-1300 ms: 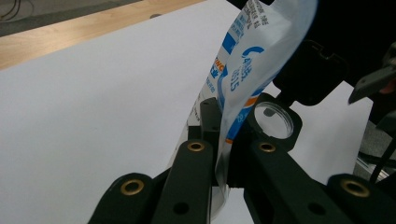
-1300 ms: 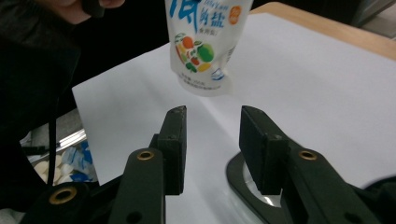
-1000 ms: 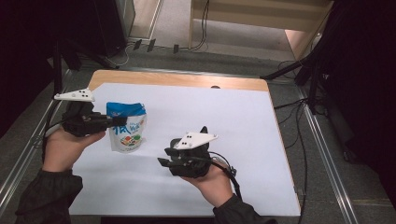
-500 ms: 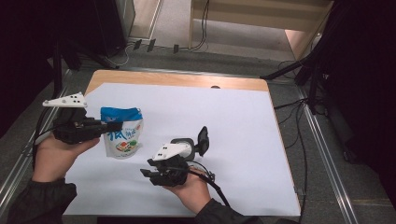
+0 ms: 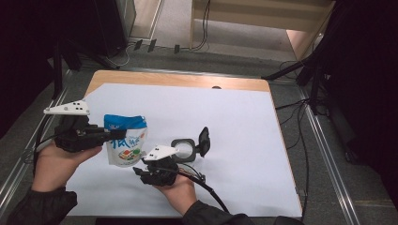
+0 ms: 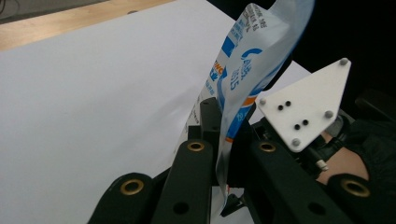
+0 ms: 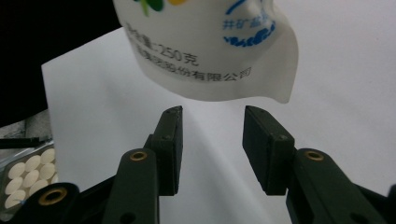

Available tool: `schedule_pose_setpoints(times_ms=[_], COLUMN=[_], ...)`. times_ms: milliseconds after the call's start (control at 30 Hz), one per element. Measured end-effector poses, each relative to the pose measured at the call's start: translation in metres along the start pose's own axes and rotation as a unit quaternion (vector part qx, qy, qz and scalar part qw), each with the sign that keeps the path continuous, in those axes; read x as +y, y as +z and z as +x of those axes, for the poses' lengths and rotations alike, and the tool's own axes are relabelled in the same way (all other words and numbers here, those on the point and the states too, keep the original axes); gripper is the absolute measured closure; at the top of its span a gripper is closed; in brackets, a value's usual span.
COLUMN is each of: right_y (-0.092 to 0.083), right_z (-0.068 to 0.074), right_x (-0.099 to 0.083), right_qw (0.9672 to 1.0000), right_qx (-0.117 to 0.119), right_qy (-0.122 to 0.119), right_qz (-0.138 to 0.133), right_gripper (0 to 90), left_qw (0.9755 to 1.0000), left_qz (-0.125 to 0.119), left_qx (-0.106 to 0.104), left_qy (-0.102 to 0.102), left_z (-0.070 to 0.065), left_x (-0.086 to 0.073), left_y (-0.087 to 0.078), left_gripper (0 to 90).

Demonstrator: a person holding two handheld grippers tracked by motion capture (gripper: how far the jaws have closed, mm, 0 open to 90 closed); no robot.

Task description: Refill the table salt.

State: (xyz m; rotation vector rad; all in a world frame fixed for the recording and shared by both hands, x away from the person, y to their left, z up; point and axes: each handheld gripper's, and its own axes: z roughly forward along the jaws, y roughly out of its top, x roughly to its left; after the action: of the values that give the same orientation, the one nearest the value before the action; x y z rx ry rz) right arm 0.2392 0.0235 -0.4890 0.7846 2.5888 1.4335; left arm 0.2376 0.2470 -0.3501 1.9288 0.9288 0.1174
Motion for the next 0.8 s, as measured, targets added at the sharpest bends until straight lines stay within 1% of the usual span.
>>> schedule_pose_setpoints(times_ms=[33, 67, 167, 233, 267, 333, 367, 400, 500, 533, 633, 667, 733, 800], right_y=[0.002, 0.004, 0.007, 0.009, 0.01, 0.011, 0.011, 0.01, 0.01, 0.011, 0.011, 0.01, 0.011, 0.011], right_z=[-0.001, -0.002, -0.004, -0.005, -0.005, -0.007, -0.008, -0.008, -0.008, -0.008, -0.01, -0.01, -0.01, -0.01], right_x=[-0.001, -0.002, -0.004, -0.005, -0.005, -0.006, -0.006, -0.006, -0.006, -0.006, -0.006, -0.005, -0.005, -0.006], right_qw=[1.0, 1.0, 0.9999, 0.9998, 0.9998, 0.9997, 0.9997, 0.9996, 0.9997, 0.9997, 0.9995, 0.9995, 0.9995, 0.9995], right_qx=[-0.001, 0.001, -0.001, -0.008, -0.011, -0.015, -0.017, -0.017, -0.019, -0.019, -0.021, -0.021, -0.023, -0.026], right_qy=[0.001, 0.006, 0.016, 0.016, 0.016, 0.017, 0.018, 0.019, 0.014, 0.014, 0.019, 0.019, 0.018, 0.011], right_qz=[0.001, 0.0, -0.004, -0.003, -0.003, -0.006, -0.006, -0.008, -0.011, -0.01, -0.014, -0.015, -0.015, -0.012], right_gripper=[59.3, 59.1, 55.4, 54.6, 54.4, 54.4, 54.3, 54.3, 54.3, 54.3, 54.3, 54.3, 54.2, 54.3], left_qw=[1.0, 1.0, 0.9999, 0.9997, 0.9997, 0.9996, 0.9996, 0.9996, 0.9992, 0.9994, 0.9994, 0.9992, 0.9991, 0.9993], left_qz=[0.0, 0.001, 0.003, 0.004, 0.004, 0.006, 0.008, 0.006, 0.007, 0.005, 0.004, 0.004, 0.005, 0.007], left_qx=[-0.003, -0.004, -0.016, -0.021, -0.022, -0.025, -0.025, -0.025, -0.033, -0.031, -0.032, -0.036, -0.038, -0.033], left_qy=[-0.002, 0.001, -0.006, -0.01, -0.007, -0.012, -0.009, -0.01, -0.021, -0.016, -0.014, -0.017, -0.015, -0.018], left_z=[-0.001, -0.002, -0.003, -0.004, -0.004, -0.006, -0.006, -0.007, -0.008, -0.01, -0.013, -0.013, -0.013, -0.013], left_x=[0.0, 0.0, -0.001, -0.001, -0.001, -0.001, 0.0, 0.0, 0.0, 0.001, 0.003, 0.003, 0.003, 0.003], left_y=[0.0, 0.0, 0.002, 0.003, 0.004, 0.004, 0.004, 0.005, 0.005, 0.004, 0.003, 0.003, 0.005, 0.007], left_gripper=[90.0, 90.0, 90.0, 90.0, 90.0, 90.0, 90.0, 90.0, 90.0, 90.0, 90.0, 90.0, 90.0, 90.0])
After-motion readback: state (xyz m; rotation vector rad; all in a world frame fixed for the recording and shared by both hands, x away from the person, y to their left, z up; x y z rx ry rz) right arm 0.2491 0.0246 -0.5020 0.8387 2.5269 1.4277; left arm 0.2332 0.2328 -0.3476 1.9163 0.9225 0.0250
